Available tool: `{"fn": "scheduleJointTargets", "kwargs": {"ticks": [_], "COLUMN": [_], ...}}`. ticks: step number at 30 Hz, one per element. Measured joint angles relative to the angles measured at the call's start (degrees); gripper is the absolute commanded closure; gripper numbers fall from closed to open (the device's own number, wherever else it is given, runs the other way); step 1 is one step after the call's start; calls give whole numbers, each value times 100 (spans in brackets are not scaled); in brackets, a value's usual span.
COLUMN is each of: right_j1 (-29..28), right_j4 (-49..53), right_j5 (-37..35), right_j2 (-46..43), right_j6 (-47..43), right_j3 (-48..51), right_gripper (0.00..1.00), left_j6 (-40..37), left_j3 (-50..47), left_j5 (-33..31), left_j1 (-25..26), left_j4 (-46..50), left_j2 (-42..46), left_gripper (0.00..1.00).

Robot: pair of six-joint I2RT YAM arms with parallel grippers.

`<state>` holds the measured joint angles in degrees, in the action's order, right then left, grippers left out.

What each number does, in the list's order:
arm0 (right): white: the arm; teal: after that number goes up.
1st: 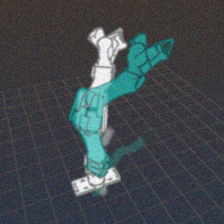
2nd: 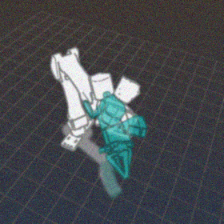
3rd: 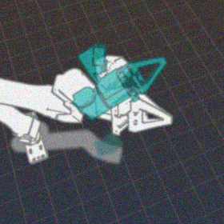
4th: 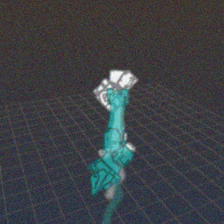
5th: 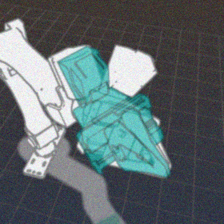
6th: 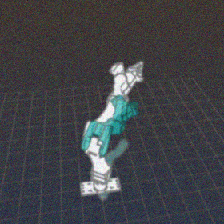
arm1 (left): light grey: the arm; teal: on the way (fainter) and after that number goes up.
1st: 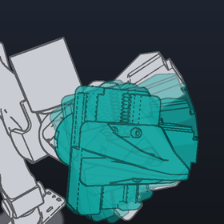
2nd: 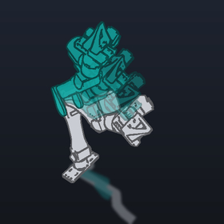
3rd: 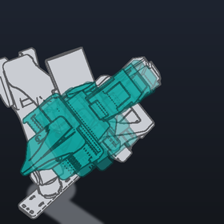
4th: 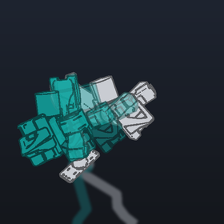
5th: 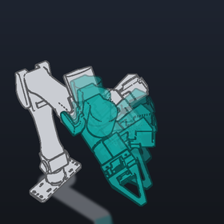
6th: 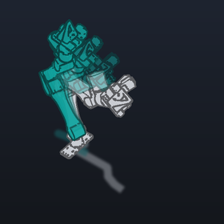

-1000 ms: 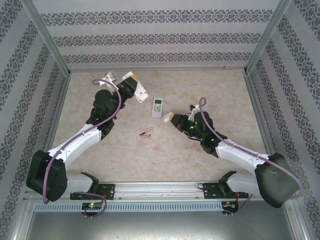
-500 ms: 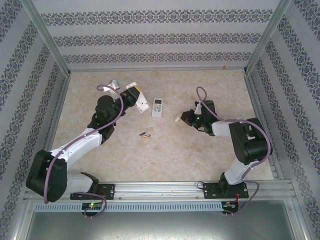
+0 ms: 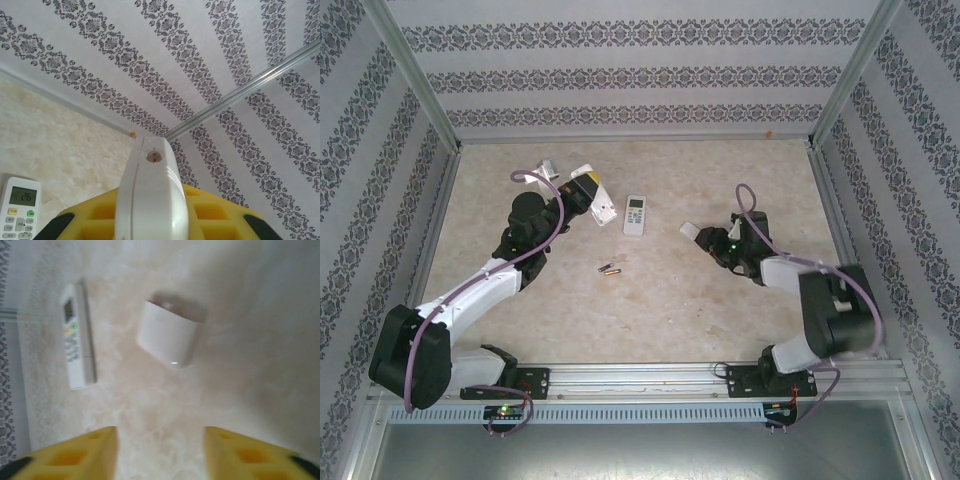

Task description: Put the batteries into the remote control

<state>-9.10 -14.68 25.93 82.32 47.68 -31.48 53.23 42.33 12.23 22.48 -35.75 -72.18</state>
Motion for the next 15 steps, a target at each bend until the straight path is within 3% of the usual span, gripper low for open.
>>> {"fn": "scheduleJointTargets", "kwargs": {"ticks": [2, 6, 10, 15], "right_j1": [-297, -1727, -2841, -3239], "right_j4": [166, 337, 431, 492], "right_j5": [-334, -881, -1036, -1064], "right_j2": [-780, -1834, -1744, -1134], "right_j6": [-352, -1478, -2500, -3213], "right_j3": [0, -393, -1250, -2026], "right_gripper": [23, 9, 3, 3], "left_j6": [15, 28, 42, 125], "left_j3": [0, 2, 0, 2], "left_j5": [7, 44, 70, 81], "left_j1": [26, 212, 468, 560], "left_j4": [2, 2, 2, 0], "left_j2": [-11, -31, -35, -48], "left_gripper": [80, 80, 80, 80]}}
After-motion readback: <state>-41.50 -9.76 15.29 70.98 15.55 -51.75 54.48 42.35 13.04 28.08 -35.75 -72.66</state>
